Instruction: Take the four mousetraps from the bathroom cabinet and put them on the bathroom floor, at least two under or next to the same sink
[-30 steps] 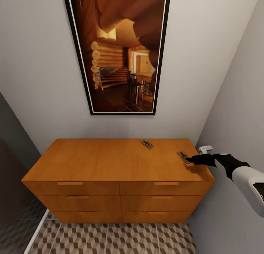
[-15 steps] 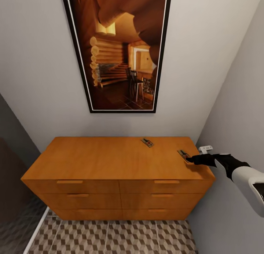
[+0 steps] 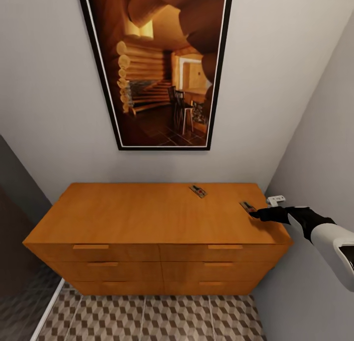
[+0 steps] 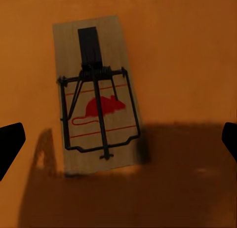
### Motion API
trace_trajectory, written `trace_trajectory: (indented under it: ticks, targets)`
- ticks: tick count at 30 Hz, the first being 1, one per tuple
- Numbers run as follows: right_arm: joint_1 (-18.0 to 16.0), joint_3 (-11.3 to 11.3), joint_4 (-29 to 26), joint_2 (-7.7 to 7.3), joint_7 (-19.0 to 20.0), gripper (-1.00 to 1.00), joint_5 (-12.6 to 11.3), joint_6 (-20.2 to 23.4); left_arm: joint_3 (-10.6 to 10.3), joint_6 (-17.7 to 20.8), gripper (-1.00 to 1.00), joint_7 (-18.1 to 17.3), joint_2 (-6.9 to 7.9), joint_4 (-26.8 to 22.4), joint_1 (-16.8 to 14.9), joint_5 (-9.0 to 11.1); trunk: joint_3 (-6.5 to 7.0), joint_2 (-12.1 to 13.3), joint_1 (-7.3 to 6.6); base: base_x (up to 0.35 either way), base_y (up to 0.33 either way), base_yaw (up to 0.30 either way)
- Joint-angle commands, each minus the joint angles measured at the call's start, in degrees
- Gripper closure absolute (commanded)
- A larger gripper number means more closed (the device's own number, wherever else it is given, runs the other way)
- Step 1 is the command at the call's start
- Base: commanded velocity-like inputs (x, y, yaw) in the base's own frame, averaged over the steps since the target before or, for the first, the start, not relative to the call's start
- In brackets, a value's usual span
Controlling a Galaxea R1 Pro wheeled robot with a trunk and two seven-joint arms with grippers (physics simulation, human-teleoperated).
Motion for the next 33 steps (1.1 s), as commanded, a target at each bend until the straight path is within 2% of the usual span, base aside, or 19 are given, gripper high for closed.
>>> trace_trajectory:
  ticks: [1,33]
  targets:
    - [0.0,0.2,-0.1,-0.03,0.2,-1.00,0.1,0.3,-0.5,-0.2,-1.00,0.1,-0.02,0.1,-0.1,0.2,-0.20,-0.1,0.04,0.056,0.000,0.000]
    - [0.0,0.2,-0.1,0.38,0.3,-1.00,0.0,0.3,-0.5,-0.2,-1.00,0.1,-0.02,0.1,-0.1,0.2,-0.56,-0.1,0.04,0.005,0.000,0.000]
